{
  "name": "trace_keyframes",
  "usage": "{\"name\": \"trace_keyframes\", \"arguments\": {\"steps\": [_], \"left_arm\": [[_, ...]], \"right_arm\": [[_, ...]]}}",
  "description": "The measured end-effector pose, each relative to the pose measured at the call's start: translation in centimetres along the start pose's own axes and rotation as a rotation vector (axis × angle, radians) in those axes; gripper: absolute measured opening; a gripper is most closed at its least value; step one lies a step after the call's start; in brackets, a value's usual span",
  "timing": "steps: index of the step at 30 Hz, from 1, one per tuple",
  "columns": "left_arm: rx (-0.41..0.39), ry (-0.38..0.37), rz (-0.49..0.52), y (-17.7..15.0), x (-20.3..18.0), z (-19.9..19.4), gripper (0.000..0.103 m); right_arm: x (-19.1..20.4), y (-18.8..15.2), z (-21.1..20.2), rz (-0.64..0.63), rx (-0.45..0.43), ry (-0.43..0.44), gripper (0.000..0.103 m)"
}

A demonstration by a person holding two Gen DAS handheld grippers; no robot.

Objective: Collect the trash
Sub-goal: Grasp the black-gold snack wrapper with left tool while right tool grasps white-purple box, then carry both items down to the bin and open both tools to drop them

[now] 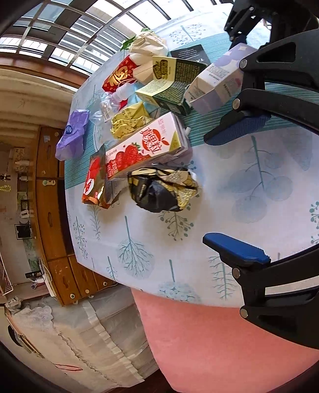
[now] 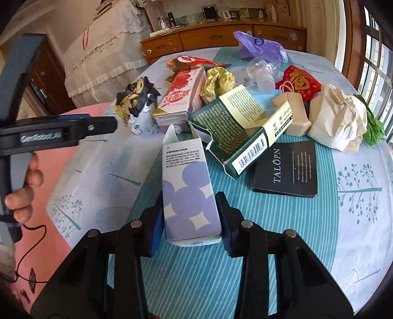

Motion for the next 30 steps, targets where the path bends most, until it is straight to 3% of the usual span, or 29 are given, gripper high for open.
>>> {"name": "trace_keyframes", "arguments": {"steps": [4,9,15,16,18,19,25,30], "left_arm": [[0.01,-0.024,-0.022,2.1,0.9,1.5,0.076],[0.055,-0.041,-0.058,3.9,1.7,4.3,0.076],[0.083,-0.04,-0.063,4.4,1.6,7.0,0.075],[0.079,-0.043,-0.063,4.4,1.5,7.3,0.073],[0.078,-0.047,-0.061,4.2,1.3,7.7,0.052],[0.08,-0.051,-0.066,4.1,1.2,7.8,0.047],[0.025,-0.012,-0.107,3.0,1.2,6.0,0.041],[-0.027,-0.011,-0.128,1.3,0.3,1.6,0.041]], "right_arm": [[0.7,0.9,-2.6,0.026,-0.059,0.065,0.035],[0.2,2.4,-4.9,0.068,-0.147,0.078,0.034],[-1.5,2.4,-4.6,0.138,-0.134,0.087,0.034],[-1.7,2.2,-4.5,0.145,-0.134,0.087,0.034],[-2.1,1.7,-4.3,0.157,-0.133,0.088,0.034],[-2.2,1.4,-4.4,0.164,-0.132,0.091,0.033],[-2.4,-0.2,-5.3,0.197,-0.126,0.099,0.033],[-2.3,-1.2,-7.5,0.216,-0.144,0.112,0.033]]}}
Point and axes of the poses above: each gripper's, at about its wrist camera, not at the fingertips, and z roughly the way its jaws point, x to its left, y to its top, the point moved 5 cm from there along z, roughly the way its jaws point, and after that the axes turned 12 degrees about z, right-handed, at the moved point
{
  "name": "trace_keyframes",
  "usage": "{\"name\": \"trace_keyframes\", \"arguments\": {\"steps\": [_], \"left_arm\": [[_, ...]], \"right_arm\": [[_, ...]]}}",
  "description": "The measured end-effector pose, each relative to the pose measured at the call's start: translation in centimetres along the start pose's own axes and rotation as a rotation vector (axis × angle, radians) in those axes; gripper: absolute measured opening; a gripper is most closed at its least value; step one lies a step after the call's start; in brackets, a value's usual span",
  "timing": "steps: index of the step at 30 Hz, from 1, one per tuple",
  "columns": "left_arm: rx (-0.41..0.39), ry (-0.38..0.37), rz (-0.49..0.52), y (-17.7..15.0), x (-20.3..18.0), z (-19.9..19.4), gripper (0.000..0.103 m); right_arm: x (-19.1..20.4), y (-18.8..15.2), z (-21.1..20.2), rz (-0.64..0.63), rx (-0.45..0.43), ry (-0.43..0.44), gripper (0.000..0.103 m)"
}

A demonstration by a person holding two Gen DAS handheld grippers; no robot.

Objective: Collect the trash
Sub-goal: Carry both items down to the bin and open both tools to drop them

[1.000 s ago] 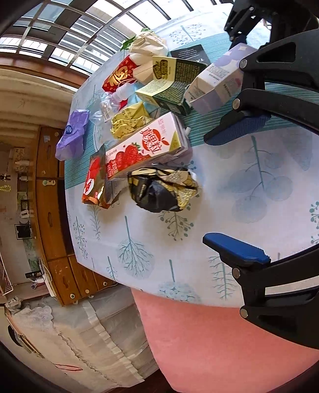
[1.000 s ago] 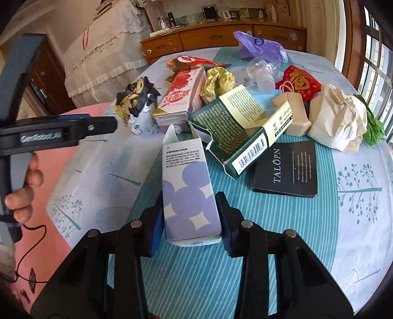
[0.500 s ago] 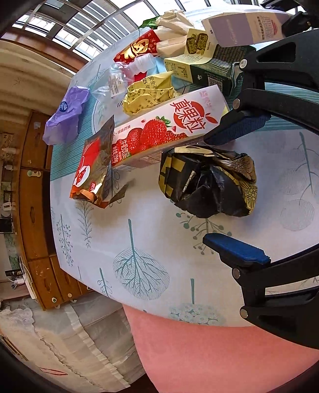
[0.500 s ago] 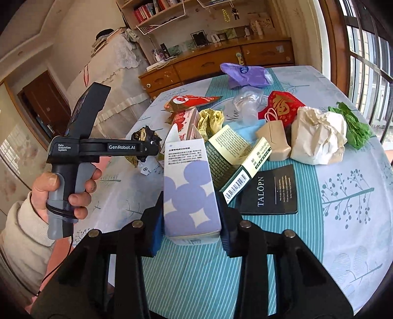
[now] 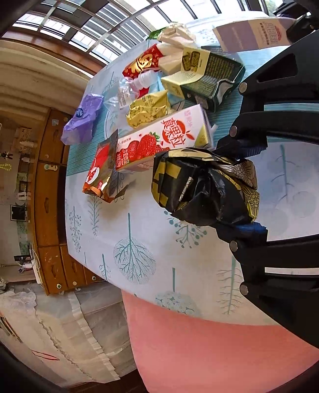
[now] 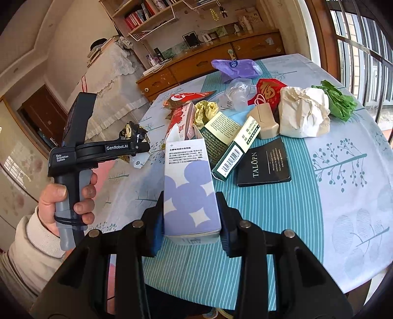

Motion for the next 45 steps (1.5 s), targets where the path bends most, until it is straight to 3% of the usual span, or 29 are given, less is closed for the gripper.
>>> {"name": "trace_keyframes", "arguments": {"steps": [12,22,28,34,40,45], "left_arm": [[-0.116,-0.008,0.073,-9.8,-5.2,-14.2,0.041],[-0.112,-0.083,0.103,-20.6,-9.2,-19.7,0.041],[-0.034,-0.166,0.101,-27.3,-11.9,-18.0,0.041],[0.073,-0.201,0.089,-32.3,-13.9,-12.4,0.041],[0.174,-0.217,0.088,-35.2,-15.7,-6.1,0.041],[0.214,-0.209,0.1,-36.4,-17.0,-1.5,0.041]], "right_arm": [[0.9,-4.1,-8.3,0.0,-0.058,-0.023,0.033],[-0.2,-11.2,-13.0,0.006,0.013,-0.025,0.033],[-2.1,-16.4,-13.1,-0.004,0.094,-0.073,0.034],[-5.9,-21.0,-10.9,0.06,0.181,-0.131,0.034],[-10.6,-23.7,-7.2,0.161,0.257,-0.201,0.034],[-14.0,-25.1,-4.0,0.191,0.28,-0.29,0.034]]}}
Point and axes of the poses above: each gripper's, at about its wrist camera, not at the fingertips, and z roughly the way its jaws point, x to its left, y to its top, the point moved 5 cm from there along z, roughly the way its jaws point, and after that the axes turned 12 degrees about z, right-handed, at the moved point
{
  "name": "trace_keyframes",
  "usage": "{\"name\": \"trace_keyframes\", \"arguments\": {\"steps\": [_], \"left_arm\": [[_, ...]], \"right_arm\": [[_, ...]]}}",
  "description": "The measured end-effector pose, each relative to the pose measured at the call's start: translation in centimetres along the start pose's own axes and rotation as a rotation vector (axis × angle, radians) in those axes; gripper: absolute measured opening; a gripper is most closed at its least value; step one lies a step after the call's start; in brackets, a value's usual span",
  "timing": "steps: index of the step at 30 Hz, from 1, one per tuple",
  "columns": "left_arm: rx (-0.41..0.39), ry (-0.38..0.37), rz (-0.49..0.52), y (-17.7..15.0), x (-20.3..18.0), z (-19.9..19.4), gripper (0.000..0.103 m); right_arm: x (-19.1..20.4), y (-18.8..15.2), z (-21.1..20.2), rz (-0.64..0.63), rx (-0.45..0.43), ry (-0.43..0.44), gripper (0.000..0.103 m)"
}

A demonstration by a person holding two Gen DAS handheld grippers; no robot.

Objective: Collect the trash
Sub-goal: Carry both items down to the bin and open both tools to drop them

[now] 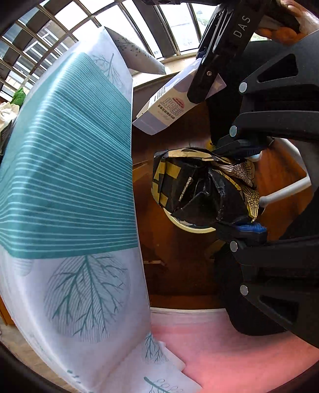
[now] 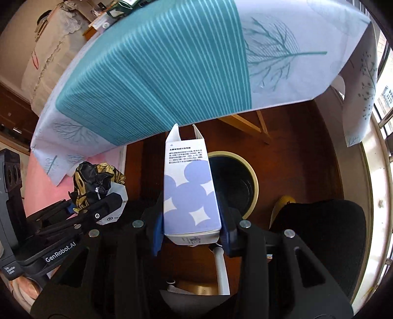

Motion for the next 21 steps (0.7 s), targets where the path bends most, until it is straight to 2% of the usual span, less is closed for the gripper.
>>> {"name": "trace_keyframes", "arguments": {"steps": [6,9,14,19,21], "left_arm": [[0.056,0.046,0.02,-0.2,-0.2,7.0,0.041],[0.081,0.056,0.024,-0.3,-0.2,10.5,0.041],[0.115,0.06,0.021,-0.8,-0.1,15.4,0.041],[0.172,0.034,-0.024,-0.6,0.4,18.8,0.043],[0.198,0.025,-0.052,-0.6,1.0,20.0,0.047]], "right_arm": [[-2.7,0.4,5.5,0.004,-0.017,-0.102,0.034],[-3.5,0.2,8.8,-0.004,0.003,-0.113,0.034],[-4.5,-0.1,13.7,0.005,0.086,-0.13,0.034],[-4.8,-0.1,15.6,-0.008,0.11,-0.128,0.034],[-4.5,0.0,16.3,0.003,0.121,-0.13,0.034]]}}
Point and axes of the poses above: each gripper's, at about its wrist camera, not at the fingertips, and z roughly the way its jaws point, x to its left, y to its top, the point moved 5 cm from there along z, roughly the way its jaws point, and after that the axes turned 12 degrees about z, right-handed, at the moved point
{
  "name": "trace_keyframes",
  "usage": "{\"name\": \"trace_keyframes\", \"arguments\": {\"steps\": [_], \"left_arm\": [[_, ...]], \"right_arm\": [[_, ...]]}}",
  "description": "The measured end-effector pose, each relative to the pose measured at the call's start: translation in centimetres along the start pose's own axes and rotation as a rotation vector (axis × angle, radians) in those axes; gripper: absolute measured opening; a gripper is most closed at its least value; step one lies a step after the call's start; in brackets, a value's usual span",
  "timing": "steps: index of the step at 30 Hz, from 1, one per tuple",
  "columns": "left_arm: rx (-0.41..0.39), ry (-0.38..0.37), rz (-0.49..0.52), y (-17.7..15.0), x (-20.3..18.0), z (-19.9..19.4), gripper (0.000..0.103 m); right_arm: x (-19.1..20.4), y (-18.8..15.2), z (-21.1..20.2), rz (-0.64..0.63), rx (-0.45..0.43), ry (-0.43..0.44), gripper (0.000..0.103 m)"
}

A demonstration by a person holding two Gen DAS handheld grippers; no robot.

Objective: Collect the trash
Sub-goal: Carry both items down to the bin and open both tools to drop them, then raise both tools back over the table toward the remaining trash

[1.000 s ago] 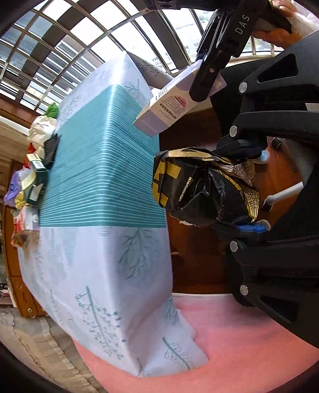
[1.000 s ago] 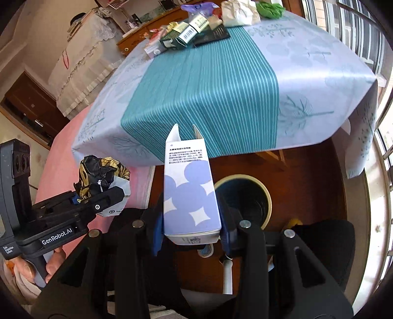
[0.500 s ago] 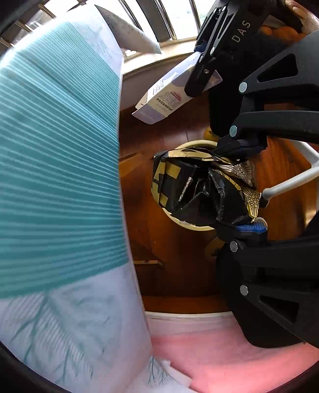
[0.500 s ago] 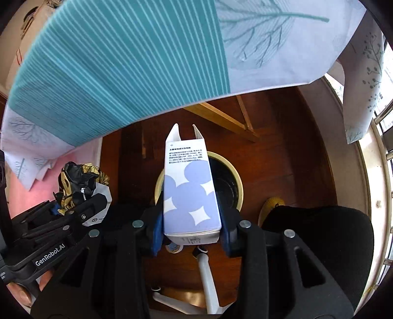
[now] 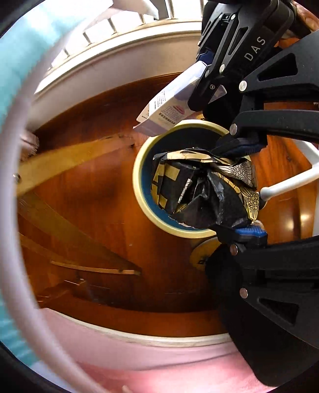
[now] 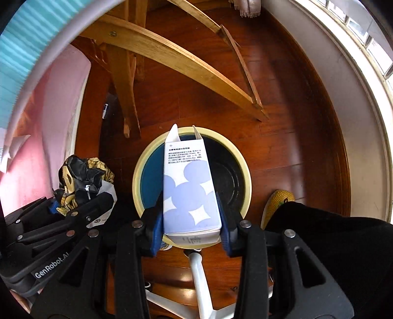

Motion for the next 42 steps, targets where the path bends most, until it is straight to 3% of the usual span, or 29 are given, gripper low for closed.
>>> {"name": "trace_keyframes", "arguments": {"steps": [2,3,6,12,28,35,42], "left_arm": [[0.016,-0.014,-0.023,-0.1,0.8,0.5,0.052],[0.02,-0.019,-0.033,-0.2,1.2,0.5,0.061],[0.022,-0.029,-0.051,0.1,1.9,1.0,0.088],[0.033,-0.034,-0.051,0.2,2.5,1.1,0.089],[-0.038,0.02,-0.088,-0.7,3.4,-1.5,0.089],[-0.14,0.048,-0.107,-1.1,3.8,-4.5,0.088],[-0.247,0.072,-0.055,-1.5,2.5,-10.1,0.088]], "right_arm": [[-0.4,0.6,0.8,0.025,0.026,0.008,0.035],[-0.5,0.7,1.0,0.04,0.034,0.01,0.036],[-1.8,1.3,1.9,0.09,0.05,0.025,0.054],[-2.6,1.7,2.9,0.104,0.039,0.029,0.056],[-1.6,1.7,2.0,0.027,-0.048,0.036,0.061],[-0.5,1.3,-0.3,-0.031,-0.129,0.065,0.063],[0.5,0.7,-5.2,-0.067,-0.237,0.098,0.063]]}}
Point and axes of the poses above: each gripper's, at about its wrist camera, not at the fingertips, and z roughly the way its jaws point, x to its left, y to its top, the point moved 5 cm from there along z, roughly the way its jaws point, and after that the axes turned 12 degrees about z, right-handed, at the moved point
